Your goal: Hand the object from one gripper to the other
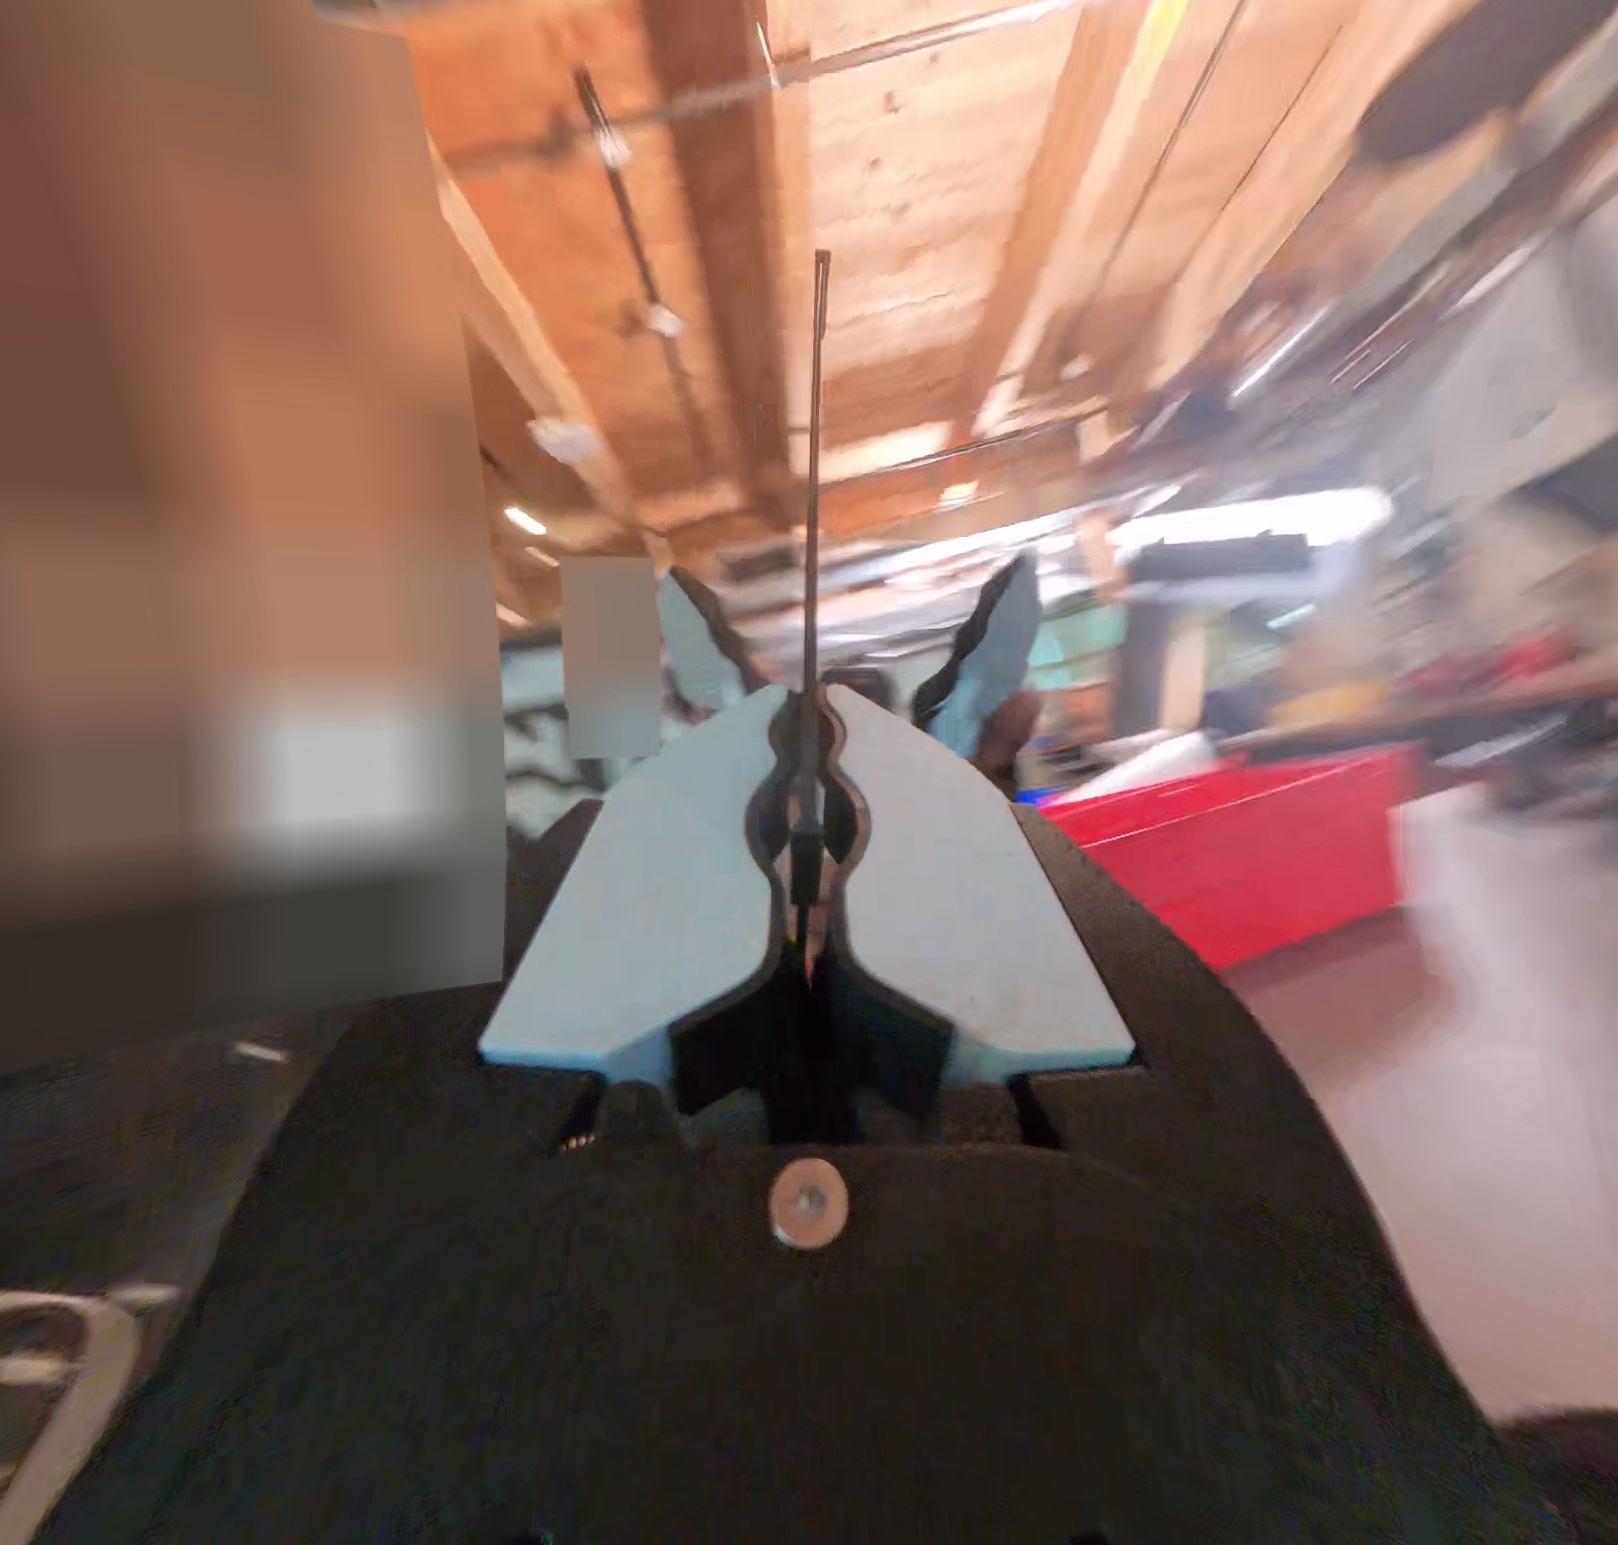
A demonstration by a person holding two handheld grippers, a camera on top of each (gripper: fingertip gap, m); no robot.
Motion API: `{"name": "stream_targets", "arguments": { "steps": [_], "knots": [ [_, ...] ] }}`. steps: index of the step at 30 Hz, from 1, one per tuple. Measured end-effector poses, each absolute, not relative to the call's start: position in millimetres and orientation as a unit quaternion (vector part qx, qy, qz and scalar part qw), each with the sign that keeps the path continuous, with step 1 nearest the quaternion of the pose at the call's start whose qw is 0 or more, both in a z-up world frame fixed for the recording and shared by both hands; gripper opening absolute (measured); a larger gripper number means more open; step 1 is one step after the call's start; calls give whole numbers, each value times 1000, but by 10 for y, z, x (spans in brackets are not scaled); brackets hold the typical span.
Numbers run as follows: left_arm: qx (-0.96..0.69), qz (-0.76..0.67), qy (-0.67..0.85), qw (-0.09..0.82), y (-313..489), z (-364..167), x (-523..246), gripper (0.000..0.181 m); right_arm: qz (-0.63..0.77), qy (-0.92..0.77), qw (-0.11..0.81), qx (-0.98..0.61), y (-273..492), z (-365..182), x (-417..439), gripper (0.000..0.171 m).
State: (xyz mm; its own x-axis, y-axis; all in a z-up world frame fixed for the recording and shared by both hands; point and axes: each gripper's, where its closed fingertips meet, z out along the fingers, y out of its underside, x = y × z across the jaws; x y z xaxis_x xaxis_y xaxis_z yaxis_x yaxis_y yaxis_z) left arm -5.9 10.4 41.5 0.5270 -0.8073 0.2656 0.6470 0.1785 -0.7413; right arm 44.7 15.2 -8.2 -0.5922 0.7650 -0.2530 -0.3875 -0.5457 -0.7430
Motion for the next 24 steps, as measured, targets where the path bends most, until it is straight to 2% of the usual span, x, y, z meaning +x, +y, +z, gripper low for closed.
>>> {"name": "stream_targets", "arguments": {
  "steps": [2,4,6,8,14,17,19,20,24],
  "knots": [
    [-438,-473,74,761,165,387,-81,111,713,-387,519,-269,203,-24,499,1],
    [-448,-469,62,759,211,359,-76,114,568,-433,652,-256,243,-13,501,2],
    [-447,-476,59,755,213,359,-45,114,431,-458,738,-245,279,-25,480,2],
    [-450,-481,53,750,223,349,-9,114,330,-476,786,-217,245,-63,451,1],
    [-466,-492,46,734,266,295,76,112,253,-506,800,-202,149,-205,329,1],
    [-458,-490,33,741,277,278,23,92,241,-511,803,-189,90,-246,304,1],
    [-454,-500,37,737,268,274,11,93,244,-527,793,-186,56,-278,277,4],
    [-447,-505,45,737,245,291,3,93,263,-535,781,-187,27,-286,272,8],
    [-390,-517,79,758,44,458,-137,93,476,-530,673,-198,-111,-122,420,48]
  ]
}}
